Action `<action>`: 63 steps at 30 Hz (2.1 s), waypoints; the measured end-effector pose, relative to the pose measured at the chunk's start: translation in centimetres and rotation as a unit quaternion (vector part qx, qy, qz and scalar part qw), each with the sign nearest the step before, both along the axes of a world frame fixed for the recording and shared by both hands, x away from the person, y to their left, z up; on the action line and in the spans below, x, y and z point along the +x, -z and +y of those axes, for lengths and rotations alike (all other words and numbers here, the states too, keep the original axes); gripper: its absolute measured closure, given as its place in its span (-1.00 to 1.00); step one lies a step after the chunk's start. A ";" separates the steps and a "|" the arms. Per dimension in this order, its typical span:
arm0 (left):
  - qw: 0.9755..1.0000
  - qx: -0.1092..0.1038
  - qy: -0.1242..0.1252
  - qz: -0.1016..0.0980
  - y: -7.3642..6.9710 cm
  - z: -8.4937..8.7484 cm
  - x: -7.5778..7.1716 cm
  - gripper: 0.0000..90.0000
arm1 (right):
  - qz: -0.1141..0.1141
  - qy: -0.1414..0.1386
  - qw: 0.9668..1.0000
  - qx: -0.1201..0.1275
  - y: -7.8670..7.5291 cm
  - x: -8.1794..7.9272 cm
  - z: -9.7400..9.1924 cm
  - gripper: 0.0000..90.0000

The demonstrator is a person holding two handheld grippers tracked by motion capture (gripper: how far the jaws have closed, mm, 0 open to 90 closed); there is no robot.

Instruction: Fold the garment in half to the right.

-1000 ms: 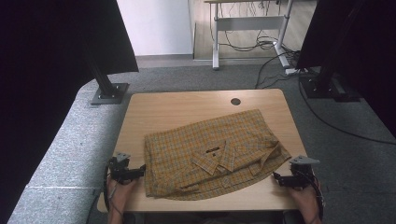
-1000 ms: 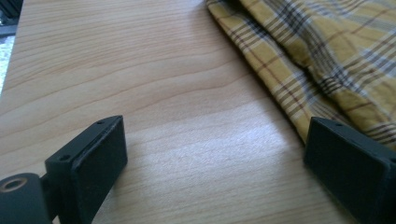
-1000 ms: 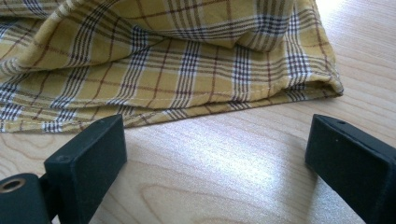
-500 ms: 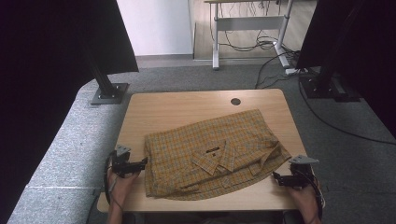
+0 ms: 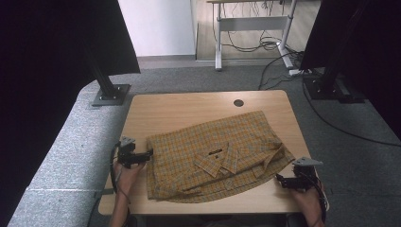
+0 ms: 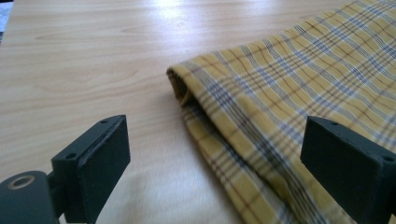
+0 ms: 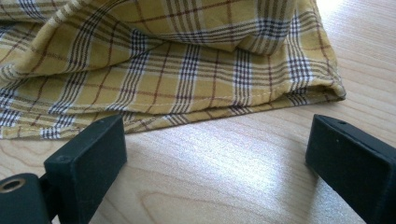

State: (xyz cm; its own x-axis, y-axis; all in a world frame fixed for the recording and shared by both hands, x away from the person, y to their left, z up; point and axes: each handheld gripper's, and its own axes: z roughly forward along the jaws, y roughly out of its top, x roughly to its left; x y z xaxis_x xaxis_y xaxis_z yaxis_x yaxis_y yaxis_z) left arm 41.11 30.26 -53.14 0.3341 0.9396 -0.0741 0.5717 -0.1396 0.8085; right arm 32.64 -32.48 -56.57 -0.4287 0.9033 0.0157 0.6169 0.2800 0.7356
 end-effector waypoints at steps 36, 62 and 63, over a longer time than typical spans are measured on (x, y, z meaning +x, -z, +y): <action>0.998 0.055 -0.012 0.038 2.1 -1.0 5.5 -0.75 | 0.008 -0.001 1.000 0.021 -0.2 0.0 -0.1 -0.87; 0.997 0.058 -0.023 0.047 2.1 -1.0 5.4 -0.91 | -0.041 -0.151 0.987 0.027 -3.8 1.0 7.7 -0.87; 0.997 0.058 -0.025 0.047 2.1 -1.0 5.4 -0.91 | -0.038 -0.158 0.986 0.030 -3.8 1.2 8.1 -0.87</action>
State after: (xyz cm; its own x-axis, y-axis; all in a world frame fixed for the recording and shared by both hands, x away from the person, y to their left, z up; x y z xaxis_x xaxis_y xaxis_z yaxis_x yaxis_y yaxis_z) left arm 46.50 29.27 -55.29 0.2843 0.9587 0.0071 0.6528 -0.1990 0.7310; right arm 33.81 -24.39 -52.77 -0.6907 0.7228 0.0223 0.4481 0.4037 0.7976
